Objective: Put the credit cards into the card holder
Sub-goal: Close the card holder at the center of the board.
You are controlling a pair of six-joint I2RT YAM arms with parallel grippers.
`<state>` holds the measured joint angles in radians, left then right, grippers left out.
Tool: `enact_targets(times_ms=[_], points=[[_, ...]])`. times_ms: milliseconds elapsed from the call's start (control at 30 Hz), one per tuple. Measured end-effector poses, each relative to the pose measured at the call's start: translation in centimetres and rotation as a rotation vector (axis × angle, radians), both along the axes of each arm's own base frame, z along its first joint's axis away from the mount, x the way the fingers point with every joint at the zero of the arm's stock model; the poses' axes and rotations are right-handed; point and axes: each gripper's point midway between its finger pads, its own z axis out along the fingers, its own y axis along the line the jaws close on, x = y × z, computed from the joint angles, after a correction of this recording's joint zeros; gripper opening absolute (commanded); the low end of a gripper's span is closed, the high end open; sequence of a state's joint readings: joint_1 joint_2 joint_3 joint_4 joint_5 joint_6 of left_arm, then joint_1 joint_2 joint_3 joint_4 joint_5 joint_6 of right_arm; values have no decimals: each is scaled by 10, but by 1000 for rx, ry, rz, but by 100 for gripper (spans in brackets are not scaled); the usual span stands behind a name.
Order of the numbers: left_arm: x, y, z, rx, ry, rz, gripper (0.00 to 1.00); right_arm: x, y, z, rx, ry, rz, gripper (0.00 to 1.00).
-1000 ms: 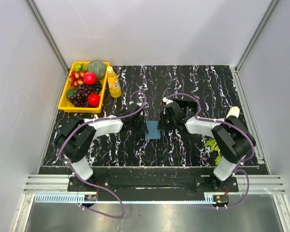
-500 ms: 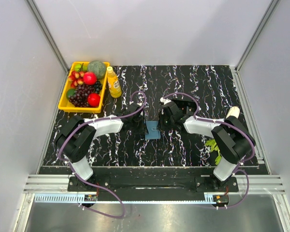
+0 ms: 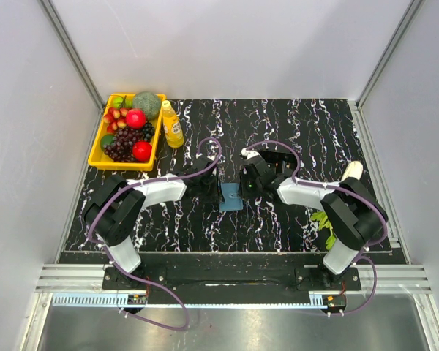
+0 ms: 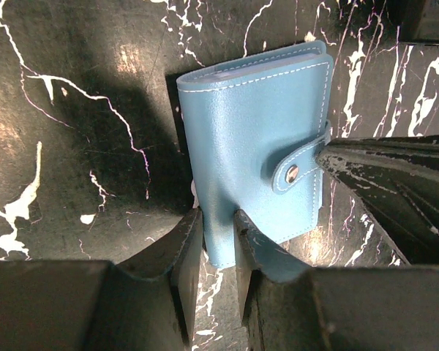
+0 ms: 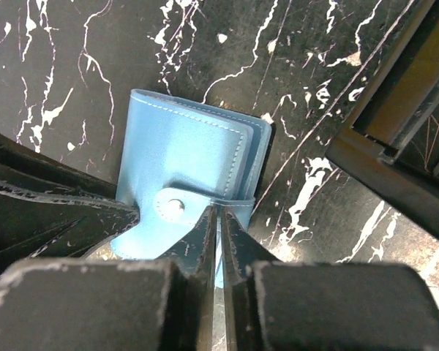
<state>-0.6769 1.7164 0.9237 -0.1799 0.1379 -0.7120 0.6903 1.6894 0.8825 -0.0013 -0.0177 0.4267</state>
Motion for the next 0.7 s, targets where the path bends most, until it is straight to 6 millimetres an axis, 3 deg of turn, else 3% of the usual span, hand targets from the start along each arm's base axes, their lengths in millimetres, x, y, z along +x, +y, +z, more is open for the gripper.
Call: enact_targets(times_ms=[300, 567, 700], points=[[-4, -10, 1, -17, 0, -28, 26, -5, 19, 17, 29, -33, 43, 8], [-5, -10, 2, -16, 0, -30, 26, -8, 18, 18, 36, -26, 33, 11], [-5, -10, 2, -16, 0, -30, 26, -10, 15, 44, 61, -58, 33, 11]])
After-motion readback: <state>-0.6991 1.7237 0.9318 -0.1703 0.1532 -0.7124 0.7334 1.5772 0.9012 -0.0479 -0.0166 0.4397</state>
